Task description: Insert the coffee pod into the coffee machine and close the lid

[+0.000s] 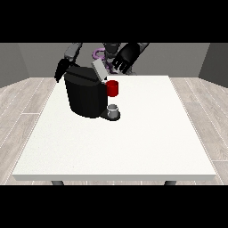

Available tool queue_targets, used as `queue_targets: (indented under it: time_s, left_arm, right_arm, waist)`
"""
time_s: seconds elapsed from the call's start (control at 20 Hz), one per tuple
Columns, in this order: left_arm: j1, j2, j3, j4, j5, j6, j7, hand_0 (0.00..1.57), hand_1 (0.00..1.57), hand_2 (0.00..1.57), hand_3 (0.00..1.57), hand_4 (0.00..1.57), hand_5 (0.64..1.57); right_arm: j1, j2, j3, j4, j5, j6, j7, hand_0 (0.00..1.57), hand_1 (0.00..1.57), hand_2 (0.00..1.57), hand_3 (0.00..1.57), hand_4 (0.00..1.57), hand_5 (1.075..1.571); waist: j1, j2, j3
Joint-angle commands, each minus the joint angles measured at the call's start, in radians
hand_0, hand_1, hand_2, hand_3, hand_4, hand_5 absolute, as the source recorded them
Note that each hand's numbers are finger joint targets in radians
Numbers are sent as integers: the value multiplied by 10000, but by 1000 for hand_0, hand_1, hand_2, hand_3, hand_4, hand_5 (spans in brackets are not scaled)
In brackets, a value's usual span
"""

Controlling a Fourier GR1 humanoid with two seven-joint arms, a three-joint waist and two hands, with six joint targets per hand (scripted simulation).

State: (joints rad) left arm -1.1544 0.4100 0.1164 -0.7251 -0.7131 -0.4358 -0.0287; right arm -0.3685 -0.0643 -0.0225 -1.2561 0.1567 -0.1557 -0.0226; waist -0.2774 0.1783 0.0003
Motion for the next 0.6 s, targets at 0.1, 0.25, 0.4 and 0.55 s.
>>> queue_targets:
  time_s: [0.1, 0.25, 0.4, 0.55]
  left_arm:
    - [-773, 581, 222, 198, 89, -417, -343, 1265, 1265, 1303, 1256, 465, 1571]
    - [-1073, 410, 165, 230, -117, 89, -187, 1223, 1223, 1288, 1245, 491, 1571]
    - [-886, 577, 173, 398, -144, 66, -520, 1188, 1188, 1266, 1227, 471, 1571]
    - [-1210, 452, 50, 330, -186, -139, -455, 1186, 1186, 1256, 1227, 472, 1571]
  right_arm:
    - [-194, -43, -96, -42, -40, -1, -221, 0, 0, 0, 0, 0, 1571]
    - [-955, -198, -310, -20, -49, -105, 47, 0, 0, 0, 0, 147, 1571]
    - [-872, -175, -366, -155, -63, -217, 118, 0, 0, 0, 0, 0, 1571]
    - [-958, -187, -507, 284, -74, -272, -292, 0, 0, 0, 0, 0, 1571]
  waist:
    - [-143, 669, 0]
    - [-216, 1269, 0]
    - [-185, 1220, -1]
    - [-19, 1514, 3]
